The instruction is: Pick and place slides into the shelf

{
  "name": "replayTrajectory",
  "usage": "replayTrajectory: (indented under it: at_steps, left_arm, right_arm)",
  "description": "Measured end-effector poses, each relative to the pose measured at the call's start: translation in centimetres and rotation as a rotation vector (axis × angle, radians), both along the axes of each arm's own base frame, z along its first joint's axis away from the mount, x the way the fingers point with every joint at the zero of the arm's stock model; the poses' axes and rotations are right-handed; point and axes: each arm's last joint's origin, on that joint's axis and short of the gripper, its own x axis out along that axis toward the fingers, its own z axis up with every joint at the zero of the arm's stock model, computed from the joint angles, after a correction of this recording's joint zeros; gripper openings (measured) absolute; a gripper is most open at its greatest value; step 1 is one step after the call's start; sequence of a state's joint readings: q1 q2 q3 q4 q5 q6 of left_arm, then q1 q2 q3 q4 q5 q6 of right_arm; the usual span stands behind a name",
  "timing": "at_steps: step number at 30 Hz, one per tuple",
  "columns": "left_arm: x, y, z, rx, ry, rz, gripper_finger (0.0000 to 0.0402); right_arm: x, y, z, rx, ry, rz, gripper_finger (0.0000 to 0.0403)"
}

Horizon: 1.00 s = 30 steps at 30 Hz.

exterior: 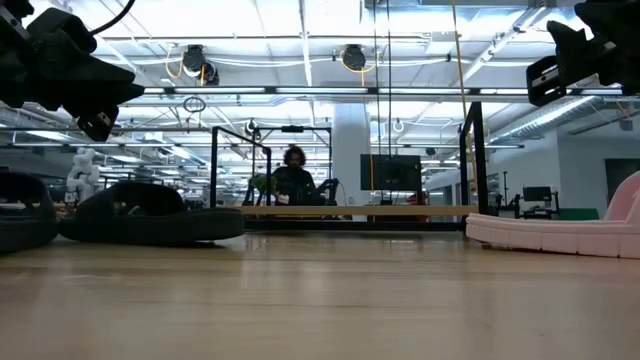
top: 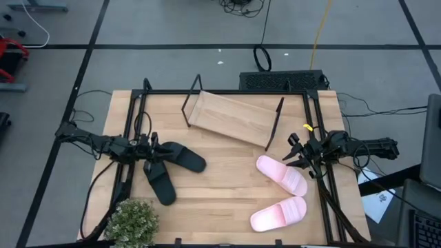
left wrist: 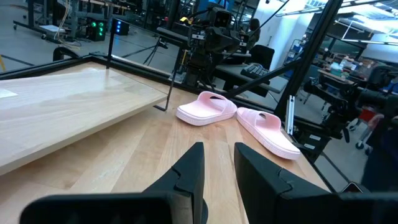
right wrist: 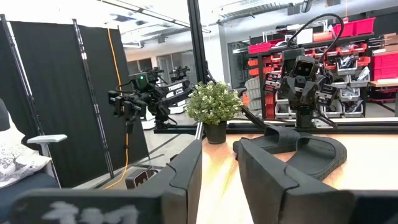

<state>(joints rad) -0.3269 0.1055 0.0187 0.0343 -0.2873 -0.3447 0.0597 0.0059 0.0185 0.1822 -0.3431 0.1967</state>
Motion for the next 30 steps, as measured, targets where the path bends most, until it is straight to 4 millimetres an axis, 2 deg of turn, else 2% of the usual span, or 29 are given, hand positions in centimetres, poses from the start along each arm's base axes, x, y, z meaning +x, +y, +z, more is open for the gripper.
replayTrajectory:
  at_steps: [4,6,9,18,25,30]
  left_arm:
    - [0.0,0.0,0.0,0.0,0.0,0.0,0.0086]
    - [0.0,0.0,0.0,0.0,0.0,0.0,0.0086]
    - [0.0,0.0,0.0,0.0,0.0,0.0,0.0086]
    - [0.0,0.0,0.0,0.0,-0.001,0.0,0.0086]
    - [0.0,0.1,0.3,-0.031,-0.039,0.05,0.0086]
    - [-0.2,0.3,2.3,-0.164,-0.235,0.08,0.0086]
  right_arm:
    - [0.0,0.0,0.0,-0.003,-0.005,-0.006,0.0096]
    - [0.0,-0.2,0.3,0.001,-0.035,-0.062,0.0096]
    - [-0.2,-0.3,1.2,0.085,-0.102,-0.104,0.0096]
    - [-2.7,-1.0,5.5,0.45,-0.556,-0.113,0.0096]
    - [-4.2,-1.1,6.7,0.379,-0.787,-0.136,0.0096]
    - [-3.9,-1.1,6.8,0.289,-0.815,-0.199,0.0096]
